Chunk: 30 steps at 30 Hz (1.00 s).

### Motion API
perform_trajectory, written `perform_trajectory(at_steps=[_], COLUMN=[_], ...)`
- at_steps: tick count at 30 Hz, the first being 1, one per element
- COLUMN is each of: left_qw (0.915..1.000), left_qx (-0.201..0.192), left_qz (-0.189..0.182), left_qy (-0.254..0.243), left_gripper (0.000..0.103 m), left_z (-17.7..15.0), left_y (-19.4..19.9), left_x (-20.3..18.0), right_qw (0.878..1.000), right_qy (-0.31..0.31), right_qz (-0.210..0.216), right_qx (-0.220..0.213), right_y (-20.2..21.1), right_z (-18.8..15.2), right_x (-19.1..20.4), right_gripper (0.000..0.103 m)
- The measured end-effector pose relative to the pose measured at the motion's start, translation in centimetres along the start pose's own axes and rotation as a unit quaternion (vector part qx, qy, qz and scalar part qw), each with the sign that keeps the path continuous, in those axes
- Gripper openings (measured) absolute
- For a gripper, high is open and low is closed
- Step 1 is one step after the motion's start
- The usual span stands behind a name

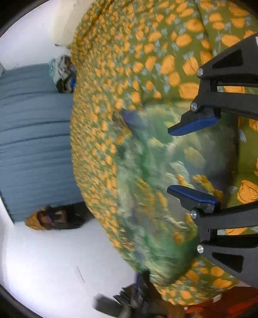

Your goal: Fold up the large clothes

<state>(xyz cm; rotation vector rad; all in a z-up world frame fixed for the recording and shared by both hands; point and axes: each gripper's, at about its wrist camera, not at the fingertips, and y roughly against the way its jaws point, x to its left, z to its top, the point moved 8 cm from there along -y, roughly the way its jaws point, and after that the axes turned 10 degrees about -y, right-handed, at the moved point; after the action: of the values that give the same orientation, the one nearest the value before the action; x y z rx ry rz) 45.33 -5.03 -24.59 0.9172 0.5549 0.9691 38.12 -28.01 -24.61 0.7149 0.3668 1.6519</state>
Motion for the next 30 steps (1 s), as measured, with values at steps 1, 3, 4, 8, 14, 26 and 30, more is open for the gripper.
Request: perform_trajectory(at_steps=[1, 3, 4, 8, 14, 26, 30], left_qw=[0.9996, 0.9986, 0.9981, 0.9944, 0.9883, 0.9969, 0.9963], left_qx=[0.024, 0.039, 0.039, 0.051, 0.075, 0.033, 0.019], left_qz=[0.012, 0.034, 0.045, 0.062, 0.082, 0.064, 0.084], left_qy=[-0.003, 0.006, 0.016, 0.068, 0.104, 0.032, -0.009], left_gripper=[0.100, 0.102, 0.103, 0.103, 0.103, 0.102, 0.102], left_z=[0.5, 1.5, 2.3, 5.6, 7.0, 2.0, -0.6], left_y=[-2.2, -4.7, -5.6, -8.3, -11.9, -5.2, -3.4], left_x=[0.3, 1.6, 2.6, 6.4, 9.2, 4.6, 1.9], right_qw=[1.000, 0.999, 0.999, 0.999, 0.998, 0.999, 0.999], right_qy=[-0.012, -0.032, -0.032, -0.023, -0.032, -0.029, -0.031], right_qz=[0.002, 0.016, 0.021, 0.026, 0.033, 0.029, 0.019], right_qx=[0.016, 0.030, 0.030, 0.029, 0.031, 0.029, 0.027], right_y=[-0.7, -1.4, -1.3, -1.4, -1.9, -2.1, -2.0], right_z=[-0.6, -1.2, -1.4, -1.5, -1.9, -1.7, -1.8], right_x=[-0.6, -1.4, -1.5, -1.4, -1.7, -1.8, -1.7], right_gripper=[0.053, 0.053, 0.053, 0.053, 0.053, 0.054, 0.054])
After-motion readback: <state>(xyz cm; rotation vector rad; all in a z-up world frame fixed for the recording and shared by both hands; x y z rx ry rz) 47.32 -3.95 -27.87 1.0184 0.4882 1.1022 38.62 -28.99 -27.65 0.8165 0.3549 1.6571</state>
